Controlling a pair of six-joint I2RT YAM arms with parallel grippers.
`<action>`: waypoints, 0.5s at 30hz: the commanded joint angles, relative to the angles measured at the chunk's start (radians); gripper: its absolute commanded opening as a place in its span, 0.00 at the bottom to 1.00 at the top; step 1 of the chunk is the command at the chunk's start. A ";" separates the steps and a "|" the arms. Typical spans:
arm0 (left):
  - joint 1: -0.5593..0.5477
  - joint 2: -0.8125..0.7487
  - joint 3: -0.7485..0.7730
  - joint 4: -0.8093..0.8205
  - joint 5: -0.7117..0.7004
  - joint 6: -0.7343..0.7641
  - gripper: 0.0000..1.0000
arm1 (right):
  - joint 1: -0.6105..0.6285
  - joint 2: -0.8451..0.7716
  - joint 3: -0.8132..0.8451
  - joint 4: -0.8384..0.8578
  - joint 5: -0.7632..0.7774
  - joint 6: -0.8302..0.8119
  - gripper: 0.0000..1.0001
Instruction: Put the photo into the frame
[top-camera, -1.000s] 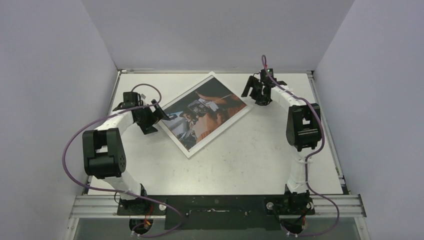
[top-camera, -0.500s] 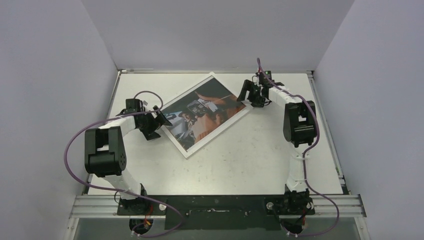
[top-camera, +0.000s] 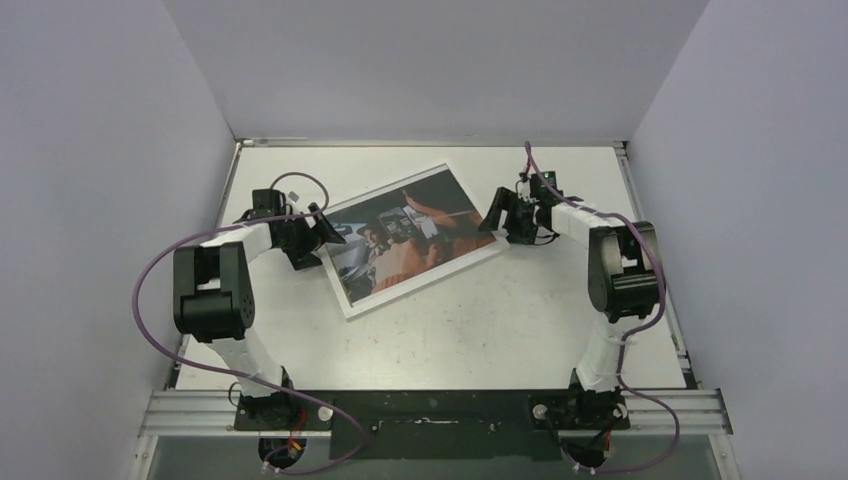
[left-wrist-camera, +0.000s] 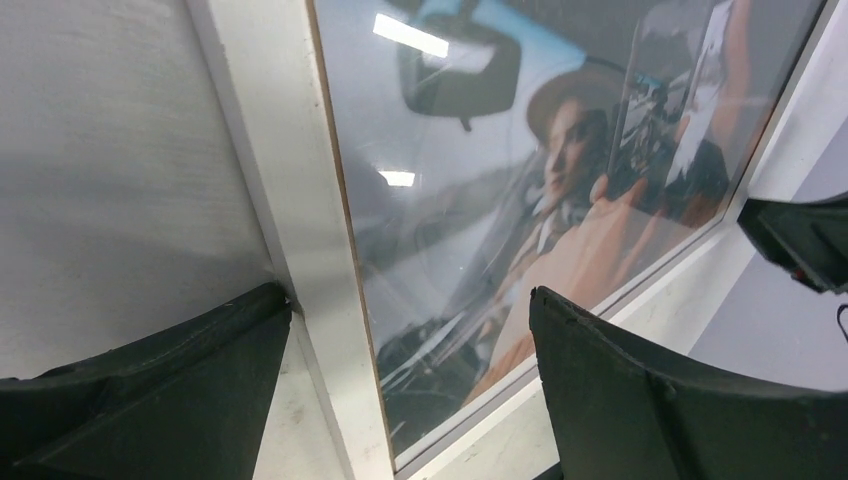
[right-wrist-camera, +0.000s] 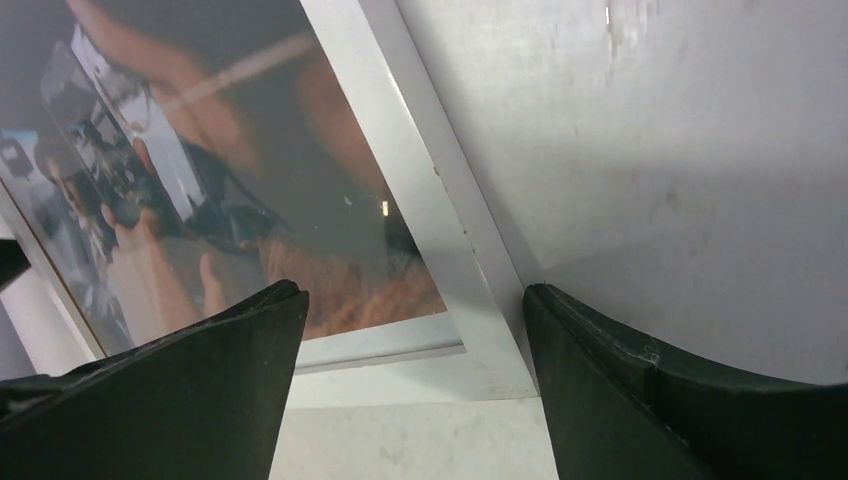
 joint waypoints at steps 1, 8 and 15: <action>-0.015 0.029 0.073 0.013 0.039 0.035 0.88 | 0.029 -0.169 -0.115 0.002 -0.036 0.053 0.80; -0.019 0.047 0.217 -0.165 -0.202 0.105 0.88 | 0.020 -0.320 -0.112 -0.241 0.409 0.074 0.82; -0.019 -0.128 0.212 -0.331 -0.442 0.112 0.91 | -0.010 -0.459 -0.057 -0.359 0.700 0.066 0.84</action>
